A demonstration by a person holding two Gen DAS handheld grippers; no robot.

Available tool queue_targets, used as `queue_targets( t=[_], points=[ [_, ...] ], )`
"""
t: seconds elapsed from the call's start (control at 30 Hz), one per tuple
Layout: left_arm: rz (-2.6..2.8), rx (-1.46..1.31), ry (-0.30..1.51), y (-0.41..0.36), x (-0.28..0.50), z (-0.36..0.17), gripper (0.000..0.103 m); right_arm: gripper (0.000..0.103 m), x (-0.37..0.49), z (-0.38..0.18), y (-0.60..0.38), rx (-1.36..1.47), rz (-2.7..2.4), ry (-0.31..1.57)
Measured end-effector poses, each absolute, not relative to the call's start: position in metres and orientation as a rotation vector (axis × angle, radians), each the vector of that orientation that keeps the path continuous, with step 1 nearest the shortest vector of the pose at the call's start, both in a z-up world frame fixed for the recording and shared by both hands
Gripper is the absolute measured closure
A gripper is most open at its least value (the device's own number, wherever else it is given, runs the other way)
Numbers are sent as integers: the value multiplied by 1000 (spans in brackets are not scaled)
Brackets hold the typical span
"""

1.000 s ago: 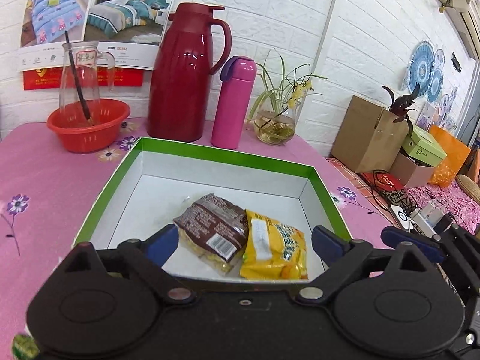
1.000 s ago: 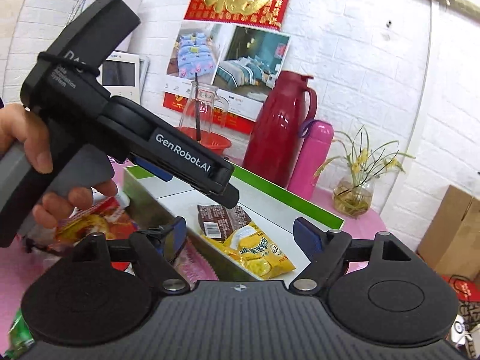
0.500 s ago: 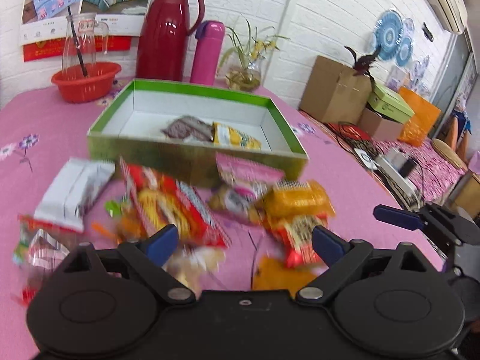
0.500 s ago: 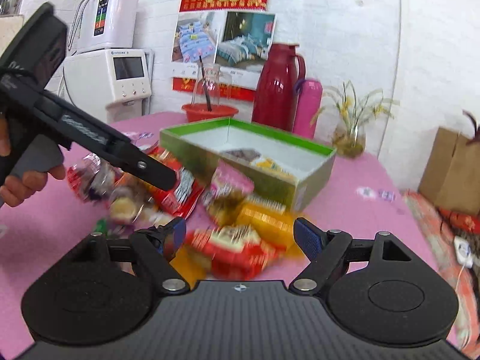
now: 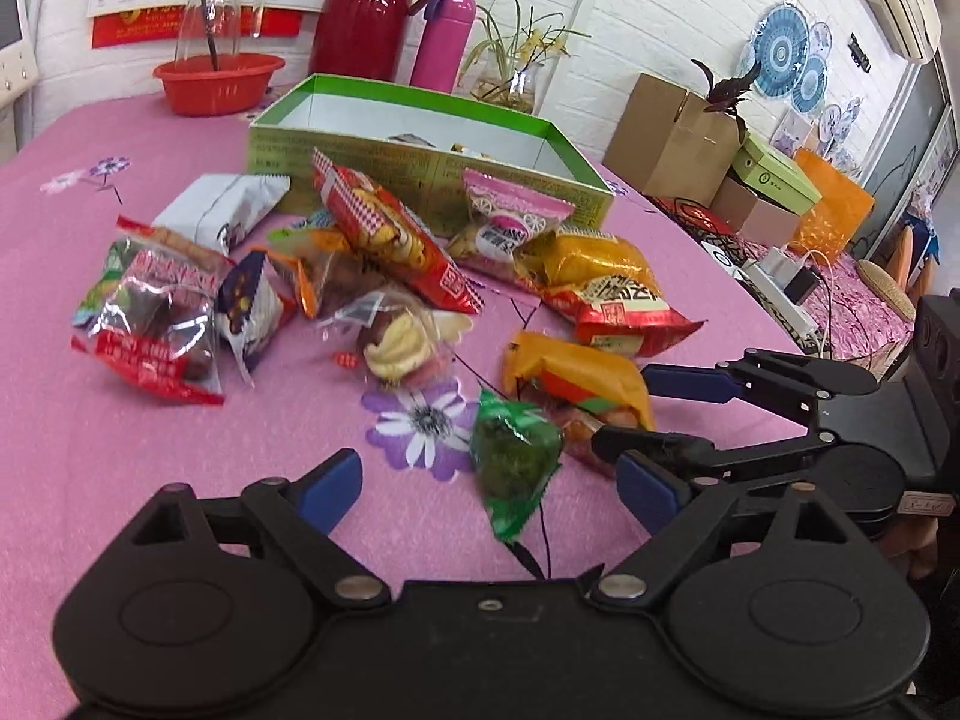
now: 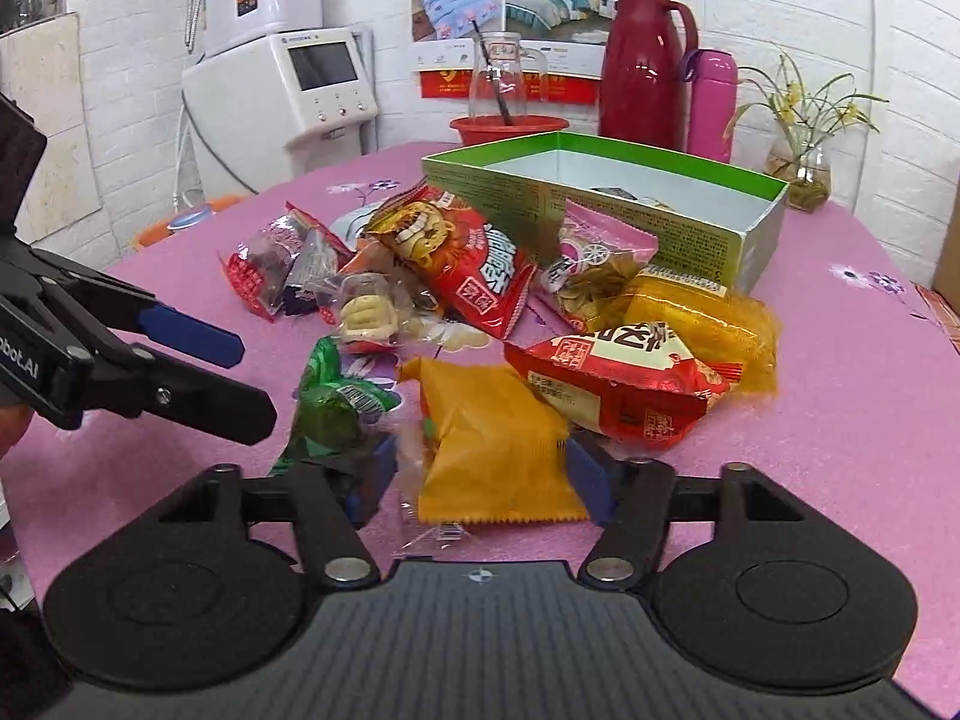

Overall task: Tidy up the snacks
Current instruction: 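Reach the left gripper to the green packet while the right reaches the orange packet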

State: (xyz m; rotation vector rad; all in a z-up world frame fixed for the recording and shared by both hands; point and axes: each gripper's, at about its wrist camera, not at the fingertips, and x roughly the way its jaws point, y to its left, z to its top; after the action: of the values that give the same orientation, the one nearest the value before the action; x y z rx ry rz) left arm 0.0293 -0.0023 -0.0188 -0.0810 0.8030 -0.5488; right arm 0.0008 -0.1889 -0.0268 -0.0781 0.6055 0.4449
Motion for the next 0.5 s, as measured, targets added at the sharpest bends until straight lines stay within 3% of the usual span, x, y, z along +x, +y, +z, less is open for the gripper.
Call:
queue_targets(
  t=[0.07,0.17,0.27,0.37,0.5],
  points=[
    [-556,-83,812,-4,30,-21,0,15,-6,-26,-190,-75,469,625],
    [-562,-103,822,-6,34,-25,4,18,-17,-25,-193,-64,495,643],
    [-562,-133,841,-6,38,-30,15,16,-17,-20,-197,-54,475,614],
    [-561,-155,847,-3,36,-32,16,8,-3,-18,-201,-34,449,605],
    [-558,-170,839,0,33,-30,16,7,20,-22,-200,10,458,638]
  ],
)
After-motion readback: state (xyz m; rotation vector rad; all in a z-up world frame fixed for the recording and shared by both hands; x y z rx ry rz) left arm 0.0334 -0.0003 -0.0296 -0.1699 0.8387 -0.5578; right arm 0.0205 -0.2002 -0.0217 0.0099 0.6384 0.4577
